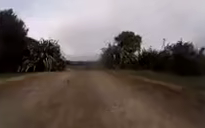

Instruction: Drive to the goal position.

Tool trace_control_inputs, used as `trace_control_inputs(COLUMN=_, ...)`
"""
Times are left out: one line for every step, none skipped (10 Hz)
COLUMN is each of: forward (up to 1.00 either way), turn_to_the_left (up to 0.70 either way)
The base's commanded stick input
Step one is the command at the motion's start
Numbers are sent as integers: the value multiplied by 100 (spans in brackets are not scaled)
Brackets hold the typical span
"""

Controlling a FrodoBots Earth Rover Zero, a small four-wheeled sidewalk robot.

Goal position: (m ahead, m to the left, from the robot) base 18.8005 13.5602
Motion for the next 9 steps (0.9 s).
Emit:
trace_control_inputs(forward=85, turn_to_the_left=0)
trace_control_inputs(forward=85, turn_to_the_left=0)
trace_control_inputs(forward=85, turn_to_the_left=0)
trace_control_inputs(forward=85, turn_to_the_left=0)
trace_control_inputs(forward=85, turn_to_the_left=0)
trace_control_inputs(forward=85, turn_to_the_left=0)
trace_control_inputs(forward=85, turn_to_the_left=9)
trace_control_inputs(forward=85, turn_to_the_left=19)
trace_control_inputs(forward=85, turn_to_the_left=21)
